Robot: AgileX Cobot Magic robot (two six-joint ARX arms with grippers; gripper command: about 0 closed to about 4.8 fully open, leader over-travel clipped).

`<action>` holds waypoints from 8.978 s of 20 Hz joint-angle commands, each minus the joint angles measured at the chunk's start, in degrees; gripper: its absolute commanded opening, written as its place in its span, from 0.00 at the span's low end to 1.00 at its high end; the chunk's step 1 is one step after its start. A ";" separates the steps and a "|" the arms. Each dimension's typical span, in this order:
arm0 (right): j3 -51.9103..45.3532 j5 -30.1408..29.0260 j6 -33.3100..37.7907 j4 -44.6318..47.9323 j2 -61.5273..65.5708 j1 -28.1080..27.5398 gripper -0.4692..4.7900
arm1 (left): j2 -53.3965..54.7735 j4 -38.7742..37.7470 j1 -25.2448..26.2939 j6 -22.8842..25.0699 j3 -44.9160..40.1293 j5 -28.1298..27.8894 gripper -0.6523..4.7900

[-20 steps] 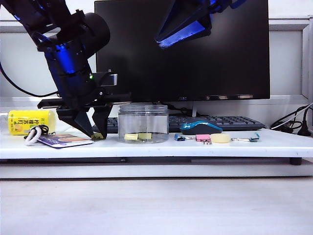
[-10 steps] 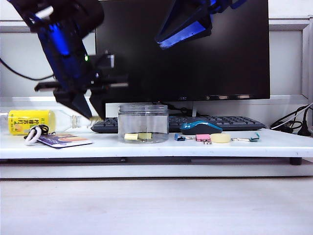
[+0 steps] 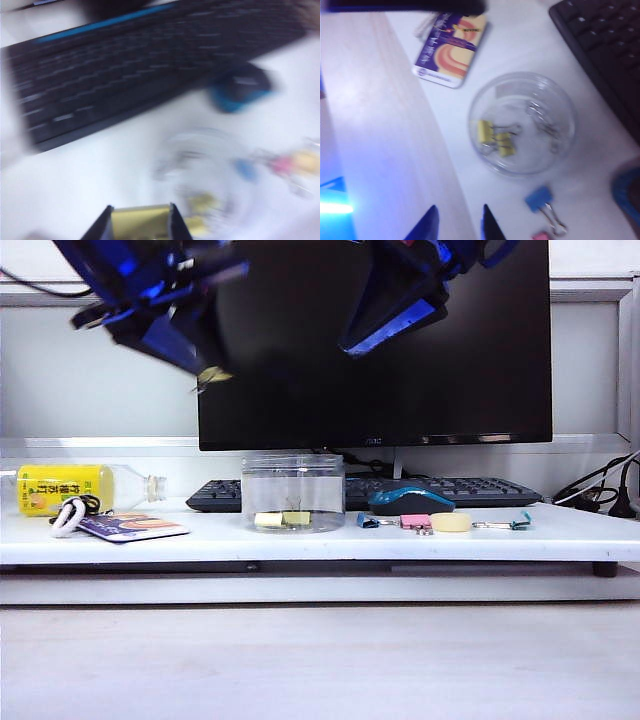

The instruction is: Pick up the clips with the largest number of clips of the same color on the table and place them in a round transparent plastic box.

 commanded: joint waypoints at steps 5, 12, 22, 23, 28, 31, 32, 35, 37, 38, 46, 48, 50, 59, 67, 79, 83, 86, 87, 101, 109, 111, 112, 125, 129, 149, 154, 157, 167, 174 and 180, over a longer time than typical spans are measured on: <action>0.13 3.28 -0.17 1.70 -0.42 -0.02 0.31 | 1.84 3.65 -0.04 7.76 0.04 15.39 0.26; 0.13 3.21 -0.09 1.22 -0.42 -0.02 0.31 | 9.57 4.26 -0.02 8.52 0.04 18.23 0.26; 0.13 2.64 0.02 1.22 -0.39 -0.02 0.31 | 11.63 12.22 -0.02 8.50 0.04 18.84 0.27; 0.13 2.43 0.04 1.22 -0.42 -0.02 0.31 | 12.44 12.81 -0.02 8.48 0.04 18.27 0.27; 0.13 1.40 0.04 1.18 -0.39 -0.02 0.31 | 13.94 14.12 -0.02 8.31 0.04 17.57 0.29; 0.13 1.38 0.02 1.22 -0.39 -0.02 0.31 | 13.92 14.56 -0.02 8.26 0.04 17.57 0.34; 0.13 1.40 0.02 1.20 -0.39 -0.02 0.31 | 13.92 14.51 -0.02 8.28 0.04 17.57 0.35; 0.13 1.42 0.02 1.20 -0.39 -0.02 0.31 | 13.92 14.53 -0.02 8.31 0.04 17.57 0.36; 0.13 1.40 0.02 1.20 -0.39 -0.02 0.31 | 13.92 14.53 -0.02 8.28 0.04 16.85 0.63; 0.13 1.42 0.02 1.18 -0.39 -0.02 0.31 | 13.92 14.53 -0.02 8.28 0.04 16.09 0.63; 0.13 3.45 1.79 2.29 -2.78 -0.02 0.31 | -1.62 8.57 0.04 12.83 0.07 10.08 0.62; 0.13 3.52 3.58 4.13 -6.25 -0.02 0.31 | -11.04 3.06 0.31 15.65 0.07 6.12 0.61; 0.13 3.91 4.87 5.01 -10.01 -0.07 0.31 | -18.32 -1.64 1.33 15.58 0.07 5.01 0.61; -0.94 13.18 10.82 0.79 -29.59 -0.02 0.31 | -58.53 -25.05 8.98 16.63 -0.31 1.07 0.61; -15.93 14.29 14.88 7.26 -49.22 0.02 0.31 | -78.62 -31.41 8.79 14.62 -4.79 -4.94 0.61; -46.18 18.86 21.81 15.04 -75.69 0.04 0.31 | -80.54 -18.05 8.46 10.38 -31.32 1.55 0.25; -51.08 24.35 21.88 15.04 -75.97 0.04 0.21 | -80.54 -16.46 8.46 9.97 -36.54 1.55 0.19; -53.70 30.86 21.90 15.30 -75.97 0.04 0.08 | -80.43 -14.21 8.46 9.46 -37.53 1.07 0.11; -54.93 33.44 21.94 15.50 -75.97 0.04 0.08 | -80.41 -13.60 8.46 8.48 -37.79 1.01 0.11; -67.98 28.59 26.01 33.94 -76.02 0.04 0.08 | -80.43 4.50 8.46 13.03 -45.72 20.63 0.11; -76.26 28.22 32.46 44.94 -76.02 0.22 0.08 | -80.43 10.56 8.46 15.50 -55.15 20.61 0.11; -78.12 28.28 33.97 44.98 -76.02 0.33 0.08 | -80.43 11.93 8.46 15.63 -56.68 20.61 0.11; -78.79 28.13 35.47 44.87 -76.04 0.33 0.08 | -80.43 11.93 8.46 15.61 -57.02 20.61 0.11; -84.26 27.28 36.59 43.63 -76.06 0.31 0.08 | -80.43 7.98 8.48 13.86 -59.65 5.62 0.11; -84.28 27.23 36.44 42.05 -76.06 0.31 0.08 | -80.43 7.61 8.46 11.08 -60.85 3.74 0.11; -84.28 27.41 36.24 36.26 -76.04 0.33 0.08 | -80.43 6.73 8.46 8.07 -64.61 4.07 0.11; -84.28 27.43 36.24 36.50 -76.02 0.31 0.08 | -80.43 6.73 8.46 8.07 -64.61 4.07 0.11; -84.28 27.43 36.24 36.65 -76.04 0.31 0.08 | -80.43 6.73 8.46 8.07 -64.61 4.07 0.11; -84.28 27.43 36.24 36.61 -76.24 0.20 0.08 | -80.43 6.80 14.84 8.07 -64.61 4.28 0.11; -84.28 27.23 36.24 36.89 -78.64 -8.15 0.08 | -80.52 6.73 29.55 8.07 -64.61 3.65 0.11; -84.28 27.26 36.24 36.94 -85.22 -20.74 0.08 | -80.63 6.73 29.55 8.07 -64.61 3.67 0.11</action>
